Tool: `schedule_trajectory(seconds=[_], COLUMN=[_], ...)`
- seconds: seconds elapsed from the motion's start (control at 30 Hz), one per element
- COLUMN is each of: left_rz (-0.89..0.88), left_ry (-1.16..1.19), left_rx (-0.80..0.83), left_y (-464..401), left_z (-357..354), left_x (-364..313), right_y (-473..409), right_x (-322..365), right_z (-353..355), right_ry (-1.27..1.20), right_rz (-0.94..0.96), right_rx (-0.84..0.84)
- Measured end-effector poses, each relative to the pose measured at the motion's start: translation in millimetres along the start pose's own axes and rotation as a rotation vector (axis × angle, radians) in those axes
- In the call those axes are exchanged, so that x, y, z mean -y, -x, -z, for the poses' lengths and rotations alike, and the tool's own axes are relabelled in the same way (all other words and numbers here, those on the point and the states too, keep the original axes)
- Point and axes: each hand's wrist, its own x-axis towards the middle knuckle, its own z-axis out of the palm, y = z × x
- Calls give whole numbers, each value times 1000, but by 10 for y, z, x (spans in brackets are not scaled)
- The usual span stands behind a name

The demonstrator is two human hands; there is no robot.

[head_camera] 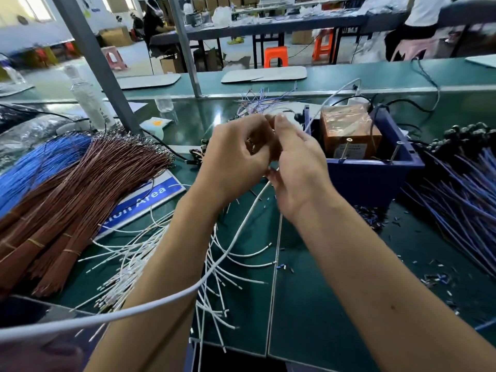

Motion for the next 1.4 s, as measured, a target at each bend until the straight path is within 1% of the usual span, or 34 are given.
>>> schedule_trajectory(seconds=[0.1,0.17,0.23,0.27,0.33,0.4,0.43,0.47,0.5,0.57,0.6,0.63,0.67,0.7,0.73,0.8,0.87,0.9,0.97,1.07,1.17,1.2,1.27,1.33,1.37,1.4], left_rz=[-74,-76,-51,-33,30,128,187,256,341,533,606,648,662,661,657,648,644,633,597,478,394,381,353,338,352,369], left_ry=[8,78,202,251,248,247,269,309,371,549,636,723,815,921,1031,1236,1354,1361,1273,968,622,551,489,448,438,427], left_rx=[26,32,37,11,-102,-199,-211,-180,-99,190,335,436,483,487,447,293,126,75,65,151,275,274,227,211,253,344], left_y=[52,67,80,90,110,138,150,155,153,108,69,24,-15,-54,-82,-128,-176,-194,-207,-163,-66,-43,-29,-63,-85,-112], left_z=[-24,-34,-33,-22,-10,-15,-17,-27,-35,-81,-117,-177,-239,-304,-353,-394,-380,-378,-415,-551,-694,-729,-747,-651,-556,-435], left_x=[-41,-73,-85,-74,-27,7,25,30,24,-66,-137,-214,-287,-364,-429,-501,-535,-536,-538,-480,-473,-489,-517,-535,-534,-521], right_y=[23,24,24,23,19,29,32,34,30,16,17,29,48,73,97,148,199,220,242,246,232,226,225,227,233,238], right_x=[107,193,311,384,554,739,823,906,976,1074,1087,1079,1048,1008,954,830,707,654,581,544,529,535,601,745,833,930], right_z=[81,134,201,241,344,461,511,566,605,679,705,734,761,804,849,966,1107,1176,1310,1467,1550,1572,1599,1596,1574,1542], right_ry=[-42,-7,39,60,43,-64,-121,-168,-207,-268,-287,-290,-262,-204,-131,-3,94,136,202,297,472,532,609,556,467,361], right_rz=[5,88,199,260,376,462,498,533,566,603,585,542,487,439,401,363,327,301,265,286,403,468,615,738,779,814], right_rx=[83,78,28,-5,-48,-60,-60,-60,-53,-3,51,118,182,227,253,275,283,282,278,291,271,251,203,167,169,181])
